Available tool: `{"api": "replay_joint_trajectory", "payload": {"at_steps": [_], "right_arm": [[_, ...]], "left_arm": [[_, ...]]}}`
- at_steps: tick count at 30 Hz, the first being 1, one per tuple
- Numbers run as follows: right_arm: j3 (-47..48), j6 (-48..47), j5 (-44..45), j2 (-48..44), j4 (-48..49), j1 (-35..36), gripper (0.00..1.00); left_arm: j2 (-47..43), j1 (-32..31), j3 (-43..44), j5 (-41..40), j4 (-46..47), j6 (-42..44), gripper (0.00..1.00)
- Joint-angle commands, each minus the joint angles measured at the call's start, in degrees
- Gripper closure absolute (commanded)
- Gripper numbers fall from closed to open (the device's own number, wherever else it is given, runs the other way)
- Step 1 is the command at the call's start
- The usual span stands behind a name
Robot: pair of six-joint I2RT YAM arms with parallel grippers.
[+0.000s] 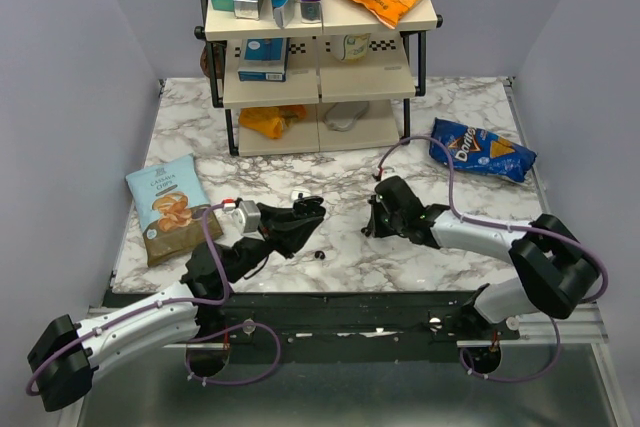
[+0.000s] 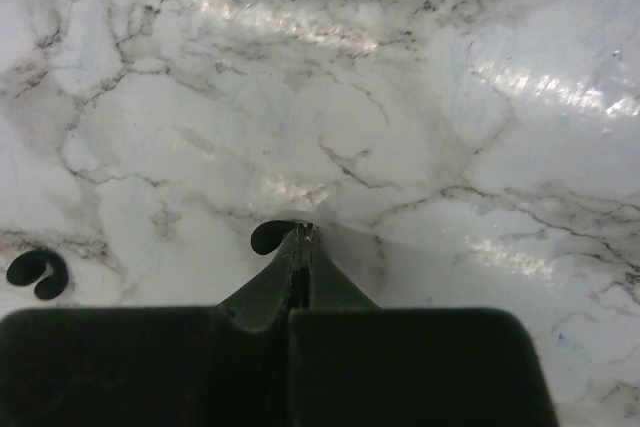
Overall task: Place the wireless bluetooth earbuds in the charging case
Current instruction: Pick up the earbud from the center of the board, then place the earbud in the charging case.
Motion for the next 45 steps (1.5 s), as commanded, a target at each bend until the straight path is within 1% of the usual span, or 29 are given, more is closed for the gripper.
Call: {"api": "replay_joint_trajectory", "payload": {"at_steps": [1,4,7,12,13,17,19,23,26,27,30,31,32,33,34,36,39,41,42,45], "right_arm": [[-0.5,1.6,-0.7,-5.2,-3.9,1.0,0.99],[0.4,1.4,-0.5,-7.2,-4.8,1.0,0.99],[0.6,1.1,-0.7,-7.2,-5.4,1.0,0.99],[-0.4,0.6,-0.8,-13.2,-4.4,1.0,0.99],[0.1,-0.4,-0.6,-14.4,-5.5,1.0,0.99],[4.7,-3.7,1.3,-20.4,-10.1,1.0,0.99],[8.5,-6.4,2.4,-23.5,-12.9,1.1,0.99],[14.9,-11.5,6.7,-27.6,-17.4,1.9,0.99],[18.9,-14.7,9.3,-30.4,-20.2,2.6,0.99],[19.6,-15.5,10.1,-31.1,-20.8,3.4,0.99],[22.6,-18.5,12.8,-32.7,-22.6,4.5,0.99],[23.2,-19.5,13.4,-33.1,-23.3,5.4,0.99],[24.3,-20.1,14.6,-33.5,-23.6,5.9,0.99],[24.7,-20.7,15.3,-33.8,-23.8,7.3,0.99],[25.0,-21.6,16.1,-34.0,-24.0,8.0,0.99],[26.0,-22.3,18.0,-34.2,-24.4,9.7,0.99],[26.8,-23.8,19.6,-34.1,-24.3,11.5,0.99],[26.9,-24.7,20.5,-34.0,-23.8,11.9,0.99],[27.1,-25.0,21.0,-33.9,-23.8,12.3,0.99],[27.2,-25.5,21.6,-34.3,-22.8,12.4,0.99]], "left_arm": [[-0.8,-0.4,-0.1,-1.4,0.1,0.9,1.00],[-0.6,-0.5,0.0,-1.5,0.0,0.8,1.00],[-0.2,-0.6,0.0,-1.5,0.5,0.7,1.00],[0.1,-0.6,0.0,-1.5,0.8,1.0,1.00],[0.0,-0.6,0.0,-3.1,0.9,1.2,1.00],[0.4,-0.6,0.3,-4.8,1.6,1.4,1.00],[1.0,-0.6,1.2,-5.8,1.4,2.1,1.00],[5.8,-0.1,5.5,-4.9,-2.7,3.5,1.00],[10.0,1.7,8.9,-2.0,-3.6,2.8,1.00],[11.0,2.5,10.3,2.2,-3.4,2.5,1.00],[15.6,6.2,14.3,8.1,-2.9,0.0,1.00],[16.8,8.3,15.5,12.5,-2.7,-0.4,1.00],[19.5,9.1,16.7,14.7,-2.5,-1.0,1.00],[20.7,9.6,19.3,16.7,-2.6,-1.8,1.00],[22.1,10.2,20.7,20.6,-2.1,-2.1,1.00],[26.5,11.0,25.0,24.2,-2.2,-3.0,1.00],[32.8,11.3,30.7,31.7,-2.3,-4.4,1.00],[36.7,11.4,32.9,35.5,-1.0,-7.3,1.00],[37.8,11.4,34.4,36.4,-0.5,-8.1,1.00],[40.3,11.4,35.3,37.3,1.8,-10.0,1.00]]}}
